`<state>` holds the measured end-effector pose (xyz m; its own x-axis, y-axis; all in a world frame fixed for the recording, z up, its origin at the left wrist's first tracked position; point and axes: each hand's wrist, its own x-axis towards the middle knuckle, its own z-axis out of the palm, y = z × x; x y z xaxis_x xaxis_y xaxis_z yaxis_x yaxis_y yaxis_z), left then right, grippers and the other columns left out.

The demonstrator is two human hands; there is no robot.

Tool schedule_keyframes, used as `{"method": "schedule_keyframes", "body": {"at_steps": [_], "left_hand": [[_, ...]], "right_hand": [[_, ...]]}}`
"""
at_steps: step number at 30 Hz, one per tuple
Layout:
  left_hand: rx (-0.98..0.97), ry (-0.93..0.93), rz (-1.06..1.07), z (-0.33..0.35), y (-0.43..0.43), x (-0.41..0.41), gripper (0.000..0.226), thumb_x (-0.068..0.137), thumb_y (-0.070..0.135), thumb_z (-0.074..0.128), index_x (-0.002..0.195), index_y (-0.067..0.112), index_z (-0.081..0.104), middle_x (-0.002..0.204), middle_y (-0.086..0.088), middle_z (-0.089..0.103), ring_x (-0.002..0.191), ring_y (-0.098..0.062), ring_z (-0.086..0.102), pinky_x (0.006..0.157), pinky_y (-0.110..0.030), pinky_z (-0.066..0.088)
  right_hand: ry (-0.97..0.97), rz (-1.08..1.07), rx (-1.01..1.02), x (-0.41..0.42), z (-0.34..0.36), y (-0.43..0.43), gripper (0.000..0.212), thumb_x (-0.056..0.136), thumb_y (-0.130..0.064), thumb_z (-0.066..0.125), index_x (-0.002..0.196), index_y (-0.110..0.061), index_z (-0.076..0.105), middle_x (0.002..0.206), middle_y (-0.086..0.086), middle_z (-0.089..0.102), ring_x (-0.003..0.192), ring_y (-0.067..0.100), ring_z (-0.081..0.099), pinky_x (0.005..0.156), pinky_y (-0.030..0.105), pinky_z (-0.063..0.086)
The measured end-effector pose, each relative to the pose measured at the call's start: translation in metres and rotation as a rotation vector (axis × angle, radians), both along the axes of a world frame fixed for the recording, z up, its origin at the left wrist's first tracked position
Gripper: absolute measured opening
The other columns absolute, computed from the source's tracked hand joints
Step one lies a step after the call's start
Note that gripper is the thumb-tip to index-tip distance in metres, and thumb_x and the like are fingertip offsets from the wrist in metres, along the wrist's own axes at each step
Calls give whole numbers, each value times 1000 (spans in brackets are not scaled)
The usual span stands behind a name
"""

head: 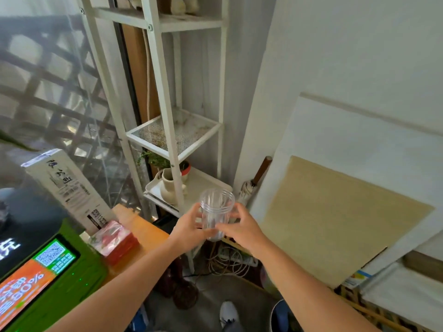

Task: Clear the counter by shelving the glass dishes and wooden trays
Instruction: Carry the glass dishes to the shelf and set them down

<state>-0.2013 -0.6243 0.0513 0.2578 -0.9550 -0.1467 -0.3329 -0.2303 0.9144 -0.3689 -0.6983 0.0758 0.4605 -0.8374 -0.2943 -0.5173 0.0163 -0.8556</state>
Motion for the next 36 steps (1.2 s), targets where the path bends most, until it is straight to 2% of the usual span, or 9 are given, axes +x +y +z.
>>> {"method": "schedule_keyframes", "body": {"at_steps": [5,9,16,21,25,27,30,33,36], "left_hand": [[51,23,54,-1,-57,7,80,68,37,87,135,38,42,115,13,61,98,-6,67,75,-21,54],[101,21,84,-2,-106,10,75,71,40,85,128,43,36,109,22,57,92,3,63,62,-13,50],[155,76,153,-41,-169,15,67,70,22,89,124,33,52,109,12,63,93,-10,70,73,-26,61],[234,252,350,-84,-191,19,83,64,20,93,131,35,46,112,6,63,90,-15,71,63,-21,58],[211,259,454,-118,-194,29,85,67,18,91,141,28,49,122,-2,64,109,-22,66,78,-26,58],[204,217,486,-132,-196,33,77,76,8,85,142,27,50,125,-1,64,114,-10,62,81,-24,57],[230,136,538,-149,-205,40,74,82,7,79,145,29,47,124,3,63,96,14,59,82,-26,58],[245,117,591,-164,-216,46,75,84,7,76,148,29,44,128,2,62,85,14,62,95,-41,56],[234,130,627,-181,-225,51,73,84,1,74,145,32,46,120,9,63,83,18,64,88,-27,56]], "right_hand": [[14,72,23,11,-1,-67,90,61,-53,82,139,-42,38,122,-16,59,107,11,63,92,43,56],[21,103,47,16,-8,-125,87,64,-52,84,137,-43,38,119,-18,60,107,9,62,92,41,56],[87,200,89,30,-45,-199,85,71,-41,85,139,-40,34,123,-13,58,106,12,63,93,40,54],[100,278,138,50,-86,-226,84,73,-36,86,141,-37,35,112,-16,57,96,4,64,65,15,47],[87,325,171,74,-120,-241,88,71,-31,88,142,-30,35,120,-5,57,98,10,63,75,24,55],[79,339,189,86,-139,-246,87,73,-27,87,143,-25,35,124,-3,56,104,16,62,85,32,57],[77,326,172,102,-165,-253,80,74,-20,83,141,-23,38,111,-17,54,106,14,61,80,22,54],[60,293,179,119,-186,-259,81,74,-19,79,143,-27,37,107,-25,49,106,8,57,77,14,47],[36,283,144,131,-207,-262,82,76,-19,78,145,-28,34,120,-15,48,109,8,55,71,2,40]]}}
